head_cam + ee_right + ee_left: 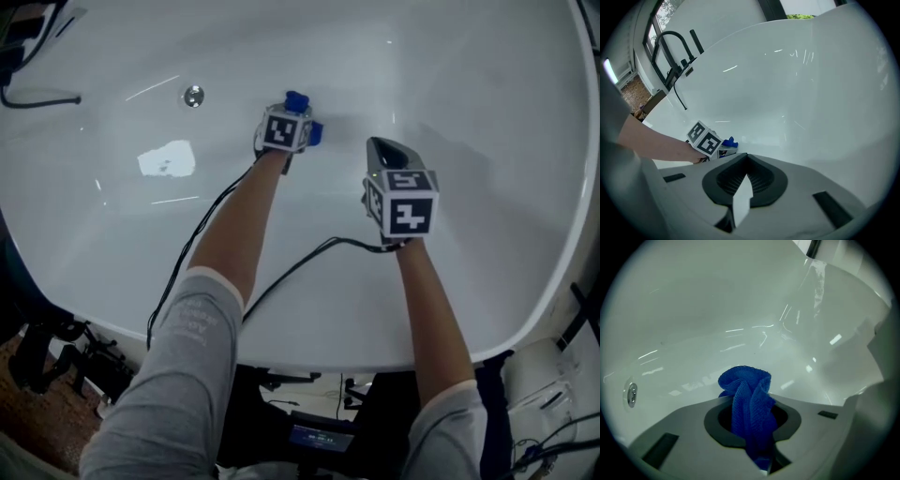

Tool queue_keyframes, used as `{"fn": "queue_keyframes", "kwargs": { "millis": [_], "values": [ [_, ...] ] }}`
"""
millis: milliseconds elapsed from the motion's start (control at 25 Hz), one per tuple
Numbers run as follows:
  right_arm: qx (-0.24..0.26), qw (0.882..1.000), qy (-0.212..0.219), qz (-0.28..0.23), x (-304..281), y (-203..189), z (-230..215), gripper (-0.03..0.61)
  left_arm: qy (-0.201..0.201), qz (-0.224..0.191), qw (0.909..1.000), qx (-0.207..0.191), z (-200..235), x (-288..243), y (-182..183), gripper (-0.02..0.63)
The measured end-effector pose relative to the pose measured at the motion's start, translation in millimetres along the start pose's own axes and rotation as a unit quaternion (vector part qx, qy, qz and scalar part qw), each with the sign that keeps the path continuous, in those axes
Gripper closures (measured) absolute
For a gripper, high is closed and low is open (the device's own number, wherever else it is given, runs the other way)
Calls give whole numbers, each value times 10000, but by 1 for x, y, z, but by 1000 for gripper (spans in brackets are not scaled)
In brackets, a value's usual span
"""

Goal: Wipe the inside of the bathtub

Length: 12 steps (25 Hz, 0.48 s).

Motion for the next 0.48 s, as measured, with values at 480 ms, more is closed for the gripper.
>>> {"fn": "queue_keyframes", "kwargs": {
  "millis": [480],
  "values": [
    [-111,9999,-55,-22,13,5,-26,569,-178,-300,9994,84,-33,-28,27,532]
  ]
}}
Point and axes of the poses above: the fingertips, and each gripper's own axes: x backward along the fingers, z to its left, y out of its top, the point moved 10 cm from there along x, backward along the fingers, and after that the axes turned 11 degrees about -x, right-handed, at the moved point
